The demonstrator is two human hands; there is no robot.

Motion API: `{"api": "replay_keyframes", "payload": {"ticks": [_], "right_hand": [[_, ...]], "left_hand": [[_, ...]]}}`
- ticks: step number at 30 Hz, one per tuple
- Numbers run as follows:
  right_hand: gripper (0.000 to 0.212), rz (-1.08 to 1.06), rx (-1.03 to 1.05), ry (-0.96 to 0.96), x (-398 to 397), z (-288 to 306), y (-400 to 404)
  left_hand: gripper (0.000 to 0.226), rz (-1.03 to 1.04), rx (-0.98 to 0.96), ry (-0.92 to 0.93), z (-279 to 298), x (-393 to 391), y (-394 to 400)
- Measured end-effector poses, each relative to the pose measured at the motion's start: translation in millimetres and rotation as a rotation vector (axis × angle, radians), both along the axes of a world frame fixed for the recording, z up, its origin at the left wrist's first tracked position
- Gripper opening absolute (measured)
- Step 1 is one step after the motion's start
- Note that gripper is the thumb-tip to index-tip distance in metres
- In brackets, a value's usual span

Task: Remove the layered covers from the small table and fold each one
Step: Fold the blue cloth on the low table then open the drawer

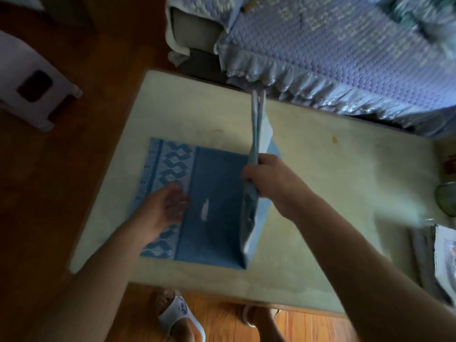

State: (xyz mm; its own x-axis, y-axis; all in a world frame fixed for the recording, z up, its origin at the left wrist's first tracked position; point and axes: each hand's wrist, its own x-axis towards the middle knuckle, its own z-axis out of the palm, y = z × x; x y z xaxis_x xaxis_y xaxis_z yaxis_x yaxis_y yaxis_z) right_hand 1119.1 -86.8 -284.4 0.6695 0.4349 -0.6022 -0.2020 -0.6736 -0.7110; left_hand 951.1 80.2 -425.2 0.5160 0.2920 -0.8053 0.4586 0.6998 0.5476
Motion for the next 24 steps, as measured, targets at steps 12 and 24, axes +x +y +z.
{"api": "replay_keyframes", "payload": {"ticks": [12, 24], "right_hand": [[0.025, 0.231, -0.317, -0.244, -151, -199, 96], [0.072, 0.352, -0.727, -0.42, -70, -217, -39]], "left_hand": [[0.032, -0.204, 0.321, 0.125, -81, -65, 79], [0.027, -0.397, 0.875, 0.494, -80, -82, 60]]}}
